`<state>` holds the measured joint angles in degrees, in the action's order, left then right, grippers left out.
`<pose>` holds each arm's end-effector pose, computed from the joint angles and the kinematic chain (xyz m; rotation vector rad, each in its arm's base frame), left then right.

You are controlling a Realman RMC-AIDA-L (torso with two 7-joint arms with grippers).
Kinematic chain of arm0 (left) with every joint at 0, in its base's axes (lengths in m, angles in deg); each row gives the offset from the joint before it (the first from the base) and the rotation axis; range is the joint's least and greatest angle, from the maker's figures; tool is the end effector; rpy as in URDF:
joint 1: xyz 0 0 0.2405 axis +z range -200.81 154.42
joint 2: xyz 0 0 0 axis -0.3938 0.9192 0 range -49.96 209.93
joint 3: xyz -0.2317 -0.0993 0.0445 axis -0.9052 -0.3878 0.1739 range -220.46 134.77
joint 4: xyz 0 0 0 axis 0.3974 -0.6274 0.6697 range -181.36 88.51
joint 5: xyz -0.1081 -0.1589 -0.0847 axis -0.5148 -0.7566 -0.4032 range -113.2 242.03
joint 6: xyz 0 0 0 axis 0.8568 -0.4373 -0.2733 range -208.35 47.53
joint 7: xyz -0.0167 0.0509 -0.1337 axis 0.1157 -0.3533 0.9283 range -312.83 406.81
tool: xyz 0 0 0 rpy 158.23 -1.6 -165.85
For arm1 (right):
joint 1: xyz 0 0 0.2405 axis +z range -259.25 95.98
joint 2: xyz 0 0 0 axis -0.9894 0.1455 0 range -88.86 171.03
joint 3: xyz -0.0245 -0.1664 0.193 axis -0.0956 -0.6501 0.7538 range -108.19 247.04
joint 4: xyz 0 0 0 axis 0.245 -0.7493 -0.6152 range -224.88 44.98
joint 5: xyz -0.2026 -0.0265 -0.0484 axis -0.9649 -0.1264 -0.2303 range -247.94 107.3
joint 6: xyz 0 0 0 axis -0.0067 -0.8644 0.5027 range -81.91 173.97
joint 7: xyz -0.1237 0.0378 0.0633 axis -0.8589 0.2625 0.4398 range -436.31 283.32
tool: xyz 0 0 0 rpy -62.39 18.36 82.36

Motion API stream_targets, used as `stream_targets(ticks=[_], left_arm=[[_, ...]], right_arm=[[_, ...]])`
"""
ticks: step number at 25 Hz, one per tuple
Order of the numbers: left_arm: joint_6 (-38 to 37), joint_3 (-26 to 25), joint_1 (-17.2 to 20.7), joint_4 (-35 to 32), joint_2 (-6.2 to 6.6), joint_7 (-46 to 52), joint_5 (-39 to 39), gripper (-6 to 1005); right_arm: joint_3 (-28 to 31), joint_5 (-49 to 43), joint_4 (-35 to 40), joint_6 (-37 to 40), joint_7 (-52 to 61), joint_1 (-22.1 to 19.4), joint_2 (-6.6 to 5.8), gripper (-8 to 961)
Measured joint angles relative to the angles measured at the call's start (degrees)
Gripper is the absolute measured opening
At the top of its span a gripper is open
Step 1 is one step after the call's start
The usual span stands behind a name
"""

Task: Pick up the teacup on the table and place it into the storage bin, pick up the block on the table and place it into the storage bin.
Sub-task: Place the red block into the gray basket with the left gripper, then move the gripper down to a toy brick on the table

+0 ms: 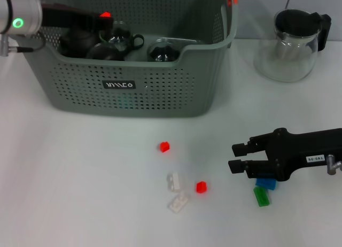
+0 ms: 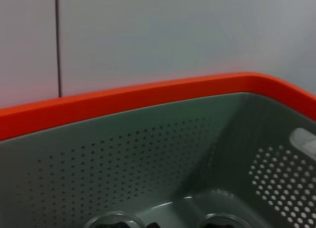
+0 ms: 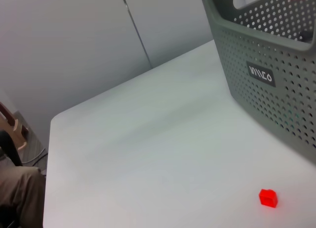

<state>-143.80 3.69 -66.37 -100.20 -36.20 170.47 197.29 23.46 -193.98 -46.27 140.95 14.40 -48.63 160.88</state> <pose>-0.2068 0.4519 0.0680 -2.2776 -0.9164 -0.2972 0.2412 0.3234 -0.0119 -2.9799 0.7096 0.4722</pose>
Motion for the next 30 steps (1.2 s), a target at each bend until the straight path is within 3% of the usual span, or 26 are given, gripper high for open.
stream_targets(ticks=[6, 9, 13, 15, 18, 23, 30], left_arm=[[-0.7, -1.6, 3.3, -6.3, -2.17, -0.1, -4.5, 348], [-3.9, -3.1, 8.2, -10.2, -3.05, -4.6, -15.1, 500], [-18.5, -7.3, 14.3, -8.0, -3.47, -20.5, -33.0, 647], [-26.9, -10.1, 16.2, -5.0, -3.69, -28.3, -36.3, 693], [-36.6, -13.5, 20.8, 0.5, -5.11, -43.8, -34.4, 762], [-37.7, -11.9, 26.2, 3.2, -8.13, -56.7, -25.8, 778], [-31.4, -10.0, 23.9, 16.7, -7.97, -67.2, -16.2, 766]], right_arm=[[0.0, 0.0, 0.0, 0.0, 0.0, -0.3, 0.0, 463], [0.0, 0.0, 0.0, 0.0, 0.0, -0.3, -0.01, 463], [0.7, 0.0, 0.0, 0.0, 0.0, -0.2, 0.0, 463], [1.3, 0.0, 0.0, -0.1, -0.1, -0.1, 0.0, 463], [1.6, 0.0, 0.0, -0.1, -0.1, -0.1, 0.0, 463], [1.9, 0.1, 0.0, -0.6, -0.1, -0.1, 0.0, 463], [2.3, 0.1, 0.0, -0.6, 0.4, 0.0, 0.04, 462]])
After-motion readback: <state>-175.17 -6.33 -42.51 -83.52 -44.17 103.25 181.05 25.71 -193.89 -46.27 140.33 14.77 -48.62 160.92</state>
